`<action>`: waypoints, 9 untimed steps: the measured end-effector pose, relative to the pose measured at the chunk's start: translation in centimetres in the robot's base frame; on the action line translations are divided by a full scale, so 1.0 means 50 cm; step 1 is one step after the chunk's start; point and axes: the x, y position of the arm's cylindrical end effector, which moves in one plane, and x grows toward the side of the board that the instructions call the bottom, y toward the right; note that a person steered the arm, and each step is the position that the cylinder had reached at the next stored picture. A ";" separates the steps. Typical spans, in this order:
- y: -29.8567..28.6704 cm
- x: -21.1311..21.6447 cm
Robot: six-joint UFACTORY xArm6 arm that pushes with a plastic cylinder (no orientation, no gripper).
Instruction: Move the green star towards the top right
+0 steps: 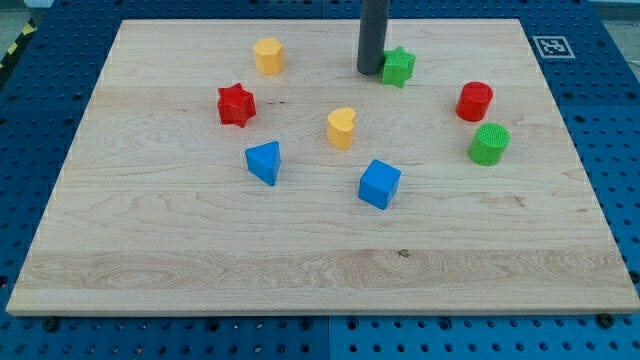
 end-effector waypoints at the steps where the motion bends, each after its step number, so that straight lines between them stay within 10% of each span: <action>1: 0.037 0.011; 9: 0.093 0.058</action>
